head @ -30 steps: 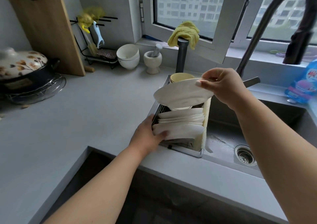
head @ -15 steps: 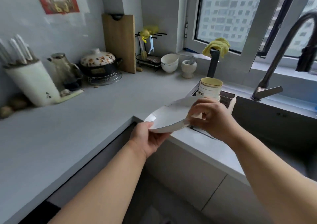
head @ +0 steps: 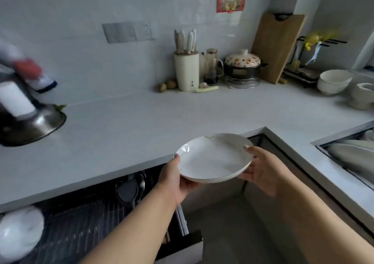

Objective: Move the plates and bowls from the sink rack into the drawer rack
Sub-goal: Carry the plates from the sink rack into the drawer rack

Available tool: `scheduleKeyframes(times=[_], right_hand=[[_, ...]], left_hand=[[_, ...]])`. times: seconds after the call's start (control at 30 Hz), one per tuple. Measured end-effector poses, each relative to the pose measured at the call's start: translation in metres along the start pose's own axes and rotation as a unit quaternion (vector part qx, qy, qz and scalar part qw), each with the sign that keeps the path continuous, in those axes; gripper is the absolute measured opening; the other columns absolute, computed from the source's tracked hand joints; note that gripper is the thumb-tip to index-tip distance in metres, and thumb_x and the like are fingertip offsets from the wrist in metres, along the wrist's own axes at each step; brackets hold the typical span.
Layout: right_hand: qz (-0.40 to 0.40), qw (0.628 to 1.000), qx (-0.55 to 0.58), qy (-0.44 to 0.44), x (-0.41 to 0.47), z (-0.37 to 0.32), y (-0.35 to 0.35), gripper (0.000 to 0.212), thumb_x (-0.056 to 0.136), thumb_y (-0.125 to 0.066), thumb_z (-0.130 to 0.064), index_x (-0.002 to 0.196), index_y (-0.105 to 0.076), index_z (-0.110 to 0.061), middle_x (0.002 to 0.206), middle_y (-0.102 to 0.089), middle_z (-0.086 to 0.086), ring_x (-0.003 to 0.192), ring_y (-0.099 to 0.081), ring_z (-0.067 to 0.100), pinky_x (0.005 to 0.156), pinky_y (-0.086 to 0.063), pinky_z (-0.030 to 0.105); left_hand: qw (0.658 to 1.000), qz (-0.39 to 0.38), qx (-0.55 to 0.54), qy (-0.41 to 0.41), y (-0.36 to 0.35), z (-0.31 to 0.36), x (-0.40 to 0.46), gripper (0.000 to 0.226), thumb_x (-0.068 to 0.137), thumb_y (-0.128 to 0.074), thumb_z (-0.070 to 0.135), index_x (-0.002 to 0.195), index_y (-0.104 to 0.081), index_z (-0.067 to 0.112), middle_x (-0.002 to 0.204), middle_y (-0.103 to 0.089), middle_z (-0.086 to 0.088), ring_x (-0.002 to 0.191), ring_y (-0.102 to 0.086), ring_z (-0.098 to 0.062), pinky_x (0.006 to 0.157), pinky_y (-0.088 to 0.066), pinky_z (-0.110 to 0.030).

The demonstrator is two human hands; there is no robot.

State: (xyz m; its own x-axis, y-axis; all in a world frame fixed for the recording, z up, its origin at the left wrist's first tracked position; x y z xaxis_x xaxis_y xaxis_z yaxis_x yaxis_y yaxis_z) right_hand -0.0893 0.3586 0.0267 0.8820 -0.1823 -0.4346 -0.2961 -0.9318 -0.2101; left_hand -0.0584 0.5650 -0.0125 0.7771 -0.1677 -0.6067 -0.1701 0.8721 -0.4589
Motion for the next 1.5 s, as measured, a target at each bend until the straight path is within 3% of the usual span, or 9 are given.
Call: scheduleKeyframes(times=[0.1, 0.3, 0.6, 0.7, 0.87, 1.1, 1.23, 1.37, 1.5], right_hand=[[-0.041, 0.998, 0.032, -0.034, 0.002, 0.026, -0.069, 0.023, 0.092, -0.046, -0.016, 0.106, -0.056, -0.002, 0.1, -0.061, 0.028, 0.087, -0.058, 0.037, 0.078, -0.052, 0.045], [-0.085, 0.993, -0.049, -0.065, 0.001, 0.085, -0.2, 0.02, 0.09, -0.048, -0.016, 0.097, -0.058, 0.0, 0.071, -0.06, 0.021, 0.056, -0.057, 0.031, 0.052, -0.054, 0.035], [-0.142, 0.967, -0.185, -0.102, 0.009, 0.211, -0.385, 0.01, 0.091, -0.048, -0.011, 0.089, -0.057, -0.006, 0.063, -0.063, 0.015, 0.058, -0.06, 0.028, 0.058, -0.054, 0.039], [-0.165, 0.951, -0.243, -0.097, 0.022, 0.255, -0.439, 0.015, 0.091, -0.05, -0.01, 0.101, -0.059, -0.006, 0.077, -0.063, 0.018, 0.066, -0.063, 0.032, 0.057, -0.055, 0.039], [-0.192, 0.918, -0.336, -0.085, 0.048, 0.317, -0.512, 0.04, 0.088, -0.057, -0.01, 0.127, -0.05, -0.011, 0.097, -0.065, 0.017, 0.077, -0.069, 0.03, 0.064, -0.06, 0.044], [-0.175, 0.865, -0.465, -0.061, 0.087, 0.359, -0.587, 0.061, 0.086, -0.059, -0.016, 0.142, -0.035, -0.02, 0.108, -0.063, 0.012, 0.074, -0.068, 0.027, 0.064, -0.061, 0.04], [-0.163, 0.839, -0.518, -0.035, 0.109, 0.368, -0.619, 0.057, 0.089, -0.056, -0.028, 0.141, -0.036, -0.016, 0.092, -0.066, 0.013, 0.065, -0.067, 0.026, 0.071, -0.06, 0.043], [-0.137, 0.815, -0.561, -0.042, 0.116, 0.37, -0.64, 0.04, 0.092, -0.047, -0.038, 0.101, -0.063, -0.002, 0.068, -0.067, 0.013, 0.069, -0.069, 0.028, 0.086, -0.054, 0.039], [-0.153, 0.792, -0.591, -0.011, 0.121, 0.376, -0.659, 0.029, 0.092, -0.046, -0.036, 0.087, -0.06, -0.011, 0.092, -0.07, 0.018, 0.087, -0.068, 0.034, 0.089, -0.053, 0.041]], left_hand=[[0.999, 0.034, -0.016, -0.019, 0.072, 0.021, -0.011, 0.034, 0.1, -0.044, 0.04, 0.113, -0.058, 0.012, 0.096, -0.067, -0.014, 0.082, -0.064, -0.029, 0.052, -0.055, -0.034], [0.985, 0.146, 0.069, -0.054, 0.231, 0.058, -0.035, 0.047, 0.1, -0.038, 0.049, 0.103, -0.064, 0.009, 0.075, -0.069, -0.01, 0.058, -0.065, -0.022, 0.046, -0.053, -0.03], [0.873, 0.329, 0.336, -0.133, 0.484, 0.126, -0.088, 0.039, 0.091, -0.042, 0.057, 0.086, -0.06, 0.023, 0.086, -0.061, 0.0, 0.086, -0.059, -0.028, 0.085, -0.051, -0.045], [0.809, 0.342, 0.462, -0.119, 0.536, 0.136, -0.097, 0.038, 0.098, -0.04, 0.047, 0.117, -0.06, 0.021, 0.119, -0.064, 0.001, 0.111, -0.058, -0.023, 0.089, -0.043, -0.03], [0.714, 0.337, 0.608, -0.08, 0.596, 0.14, -0.092, 0.054, 0.099, -0.037, 0.046, 0.147, -0.036, 0.02, 0.147, -0.045, -0.007, 0.134, -0.04, -0.026, 0.109, -0.031, -0.034], [0.633, 0.316, 0.704, -0.059, 0.635, 0.132, -0.076, 0.072, 0.097, -0.023, 0.058, 0.154, -0.003, 0.017, 0.158, -0.024, -0.007, 0.146, -0.018, -0.022, 0.12, -0.009, -0.044], [0.626, 0.309, 0.711, -0.091, 0.632, 0.133, -0.07, 0.076, 0.096, -0.02, 0.06, 0.153, 0.005, 0.017, 0.161, -0.014, -0.005, 0.148, -0.01, -0.019, 0.121, -0.002, -0.044], [0.634, 0.308, 0.7, -0.115, 0.631, 0.136, -0.072, 0.076, 0.096, -0.023, 0.059, 0.154, 0.004, 0.018, 0.161, -0.014, -0.004, 0.148, -0.012, -0.017, 0.122, -0.004, -0.042], [0.642, 0.313, 0.685, -0.142, 0.633, 0.135, -0.074, 0.078, 0.094, -0.022, 0.061, 0.153, 0.008, 0.019, 0.158, -0.025, -0.004, 0.145, -0.022, -0.017, 0.121, -0.005, -0.04]])
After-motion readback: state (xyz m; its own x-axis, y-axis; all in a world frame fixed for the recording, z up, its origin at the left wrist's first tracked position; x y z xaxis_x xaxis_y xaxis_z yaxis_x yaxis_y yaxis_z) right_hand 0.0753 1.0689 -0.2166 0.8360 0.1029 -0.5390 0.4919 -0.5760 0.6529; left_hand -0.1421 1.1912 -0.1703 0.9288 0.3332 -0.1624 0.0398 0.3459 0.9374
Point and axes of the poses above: each hand's wrist, its own x-axis towards the middle knuckle, its own y-axis out of the back of the hand, z = x × y, the point moved 9 cm from there along x, towards the middle knuckle
